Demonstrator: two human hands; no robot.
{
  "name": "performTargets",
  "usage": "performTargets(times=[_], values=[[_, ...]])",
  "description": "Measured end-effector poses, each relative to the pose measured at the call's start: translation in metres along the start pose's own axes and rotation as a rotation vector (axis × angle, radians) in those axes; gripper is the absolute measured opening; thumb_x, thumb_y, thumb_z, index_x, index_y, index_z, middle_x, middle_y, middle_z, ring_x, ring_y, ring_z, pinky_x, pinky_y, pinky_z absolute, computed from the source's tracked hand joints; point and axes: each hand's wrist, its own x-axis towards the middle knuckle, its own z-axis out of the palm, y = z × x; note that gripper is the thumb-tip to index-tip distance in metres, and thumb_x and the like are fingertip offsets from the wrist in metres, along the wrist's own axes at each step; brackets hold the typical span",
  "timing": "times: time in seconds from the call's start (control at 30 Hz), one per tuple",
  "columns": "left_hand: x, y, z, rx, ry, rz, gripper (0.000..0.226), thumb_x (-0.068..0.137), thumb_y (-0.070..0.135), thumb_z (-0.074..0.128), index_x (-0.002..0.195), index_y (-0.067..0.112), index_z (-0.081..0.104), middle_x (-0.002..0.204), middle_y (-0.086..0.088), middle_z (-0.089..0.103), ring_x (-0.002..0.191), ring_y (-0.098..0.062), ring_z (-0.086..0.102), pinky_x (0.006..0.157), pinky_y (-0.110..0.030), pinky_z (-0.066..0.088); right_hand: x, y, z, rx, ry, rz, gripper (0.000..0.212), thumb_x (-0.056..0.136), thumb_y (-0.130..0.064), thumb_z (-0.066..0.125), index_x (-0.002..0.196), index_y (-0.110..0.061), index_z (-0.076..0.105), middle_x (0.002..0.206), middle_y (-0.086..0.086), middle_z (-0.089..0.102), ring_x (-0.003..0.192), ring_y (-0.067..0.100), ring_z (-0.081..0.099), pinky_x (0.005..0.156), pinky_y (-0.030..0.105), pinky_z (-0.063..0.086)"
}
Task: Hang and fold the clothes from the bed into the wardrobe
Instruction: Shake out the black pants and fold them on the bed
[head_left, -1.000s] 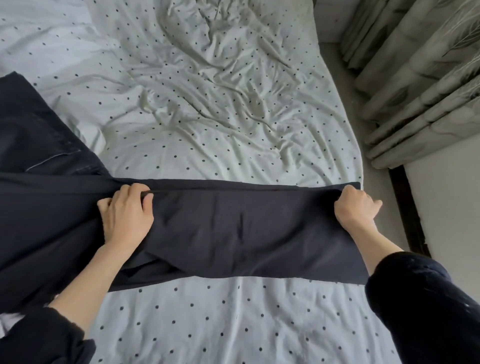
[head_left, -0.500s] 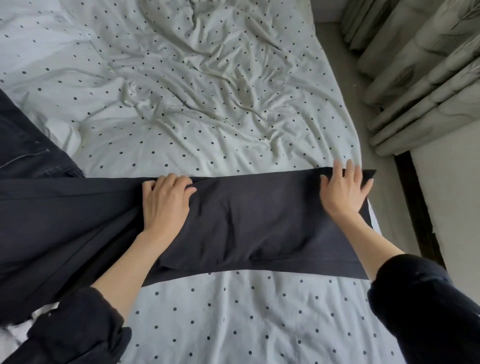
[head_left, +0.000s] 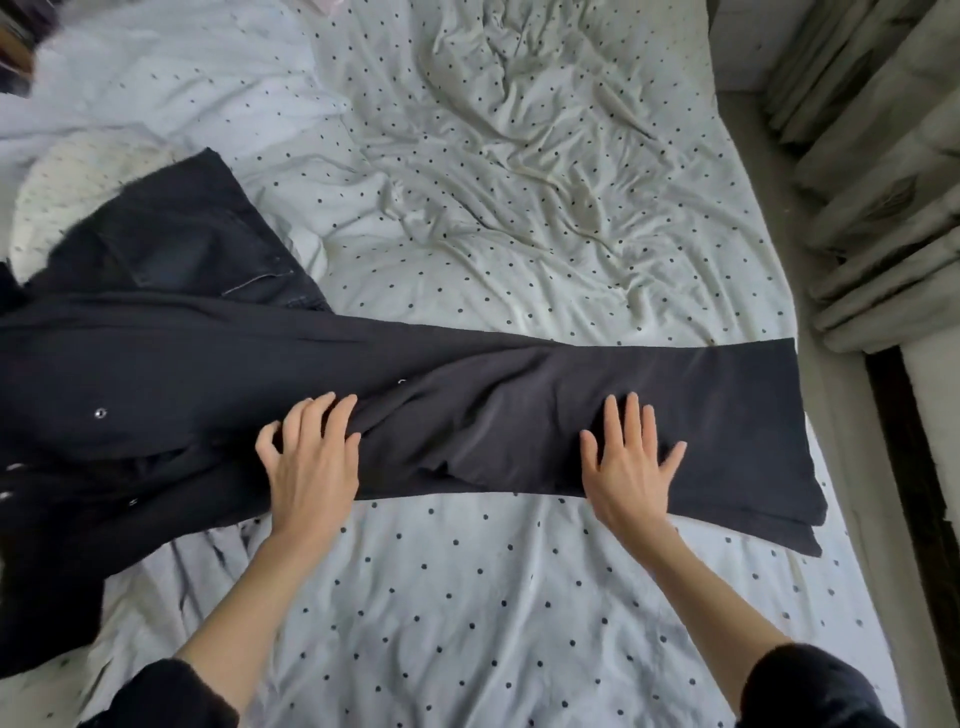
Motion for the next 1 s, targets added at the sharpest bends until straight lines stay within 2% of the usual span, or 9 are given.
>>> performTargets(times=[0.07,0.13,0.2,0.33,0.57,0.7,0.8,0.87,1.0], values=[[-0.022,-0.027,-0.011,0.032,-0.015,-0.039,0.050,0.073,0.009,0.075,0.120,0.012,0.056,0.127,-0.012,0.054,0.118,-0.030,0.045,0.095,-0.051,0.027,-0.017,-0.041,0.008,-0.016,0.003,-0.139,0.056,0.100,-0.043,0.025,0.151,-0.023,0.015,0.159,0.003,0.006,0.147,0.021,0.001,0.112,0.060,0.002],[-0.044,-0.048,-0.016,0.044,-0.056,-0.074,0.061,0.067,0.007,0.079,0.122,0.013,0.053,0.130,-0.014,0.049,0.119,-0.032,0.042,0.095,-0.051,0.026,-0.035,-0.084,0.014,-0.032,0.063,-0.315,0.056,0.096,-0.043,0.030,0.146,-0.019,0.033,0.154,0.009,0.027,0.143,0.027,0.023,0.108,0.065,0.014],[-0.067,-0.073,-0.022,0.057,-0.085,-0.133,0.071,0.063,0.006,0.082,0.125,0.014,0.049,0.127,-0.017,0.047,0.113,-0.034,0.042,0.091,-0.053,0.030,-0.055,-0.129,0.025,-0.071,0.128,-0.524,0.053,0.089,-0.040,0.044,0.137,-0.017,0.047,0.144,0.014,0.044,0.134,0.032,0.040,0.100,0.068,0.027],[-0.105,-0.129,-0.023,0.060,-0.173,-0.226,0.087,0.053,0.012,0.088,0.128,0.013,0.045,0.119,-0.020,0.048,0.105,-0.036,0.046,0.087,-0.057,0.039,-0.083,-0.209,0.038,-0.183,0.195,-0.809,0.062,0.070,-0.033,0.079,0.127,-0.018,0.058,0.134,0.012,0.055,0.129,0.030,0.047,0.098,0.069,0.031],[-0.106,-0.229,-0.013,0.121,-0.239,-0.139,0.100,0.051,-0.003,0.085,0.135,0.023,0.037,0.129,-0.023,0.045,0.123,-0.044,0.043,0.097,-0.066,0.031,-0.101,-0.284,0.073,-0.497,0.097,-0.764,0.083,0.043,-0.026,0.092,0.120,-0.012,0.064,0.113,0.013,0.066,0.108,0.030,0.062,0.096,0.068,0.034],[-0.094,-0.262,-0.010,0.073,-0.236,-0.046,0.101,0.047,-0.014,0.076,0.133,0.022,0.039,0.118,-0.024,0.053,0.104,-0.041,0.058,0.090,-0.061,0.042,-0.109,-0.288,0.084,-0.552,0.191,-0.741,0.075,0.040,-0.005,0.085,0.113,-0.008,0.066,0.091,0.009,0.067,0.084,0.029,0.065,0.098,0.063,0.037],[-0.088,-0.281,-0.019,-0.058,-0.222,-0.038,0.080,0.044,-0.011,0.081,0.115,0.011,0.050,0.095,-0.013,0.061,0.080,-0.029,0.065,0.067,-0.039,0.055,-0.112,-0.289,0.081,-0.456,0.319,-0.743,0.033,0.066,-0.002,0.065,0.097,-0.011,0.069,0.073,0.001,0.063,0.070,0.025,0.062,0.101,0.057,0.036],[-0.087,-0.297,-0.032,-0.140,-0.252,-0.038,0.062,0.045,-0.005,0.084,0.100,0.011,0.060,0.090,-0.005,0.062,0.077,-0.023,0.065,0.054,-0.032,0.053,-0.116,-0.290,0.075,-0.361,0.307,-0.725,0.029,0.075,-0.011,0.043,0.088,-0.011,0.069,0.064,-0.001,0.061,0.065,0.024,0.062,0.102,0.053,0.033],[-0.071,-0.327,-0.073,-0.260,-0.448,-0.064,0.032,0.082,0.013,0.063,0.112,0.022,0.063,0.111,0.003,0.062,0.102,-0.023,0.061,0.075,-0.036,0.050,-0.133,-0.298,0.054,-0.209,0.180,-0.728,0.032,0.073,-0.024,0.032,0.079,-0.010,0.060,0.049,-0.003,0.056,0.053,0.022,0.059,0.097,0.044,0.039]])
